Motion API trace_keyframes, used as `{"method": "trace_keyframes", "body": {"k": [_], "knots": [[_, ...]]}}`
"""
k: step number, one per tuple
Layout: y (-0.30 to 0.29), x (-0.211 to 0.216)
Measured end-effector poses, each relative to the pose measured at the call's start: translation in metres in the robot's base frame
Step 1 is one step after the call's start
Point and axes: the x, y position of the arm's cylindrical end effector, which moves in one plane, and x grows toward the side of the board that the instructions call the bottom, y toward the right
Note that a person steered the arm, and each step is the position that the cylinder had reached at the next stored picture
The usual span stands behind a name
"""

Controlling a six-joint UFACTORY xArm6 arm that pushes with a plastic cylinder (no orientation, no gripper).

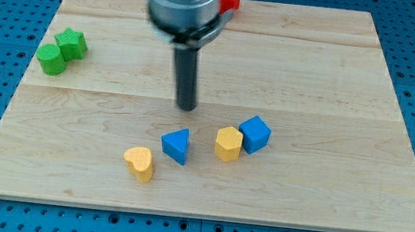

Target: Separate the yellow hexagon and the blue cube

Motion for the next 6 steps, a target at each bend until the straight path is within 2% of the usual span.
{"method": "trace_keyframes", "body": {"k": [1,2,3,4,5,6], "knots": [[0.086,-0.002],[0.105,0.032],[0.092,0.051],[0.082,0.019],[0.055,0.032],[0.055,0.067]]}}
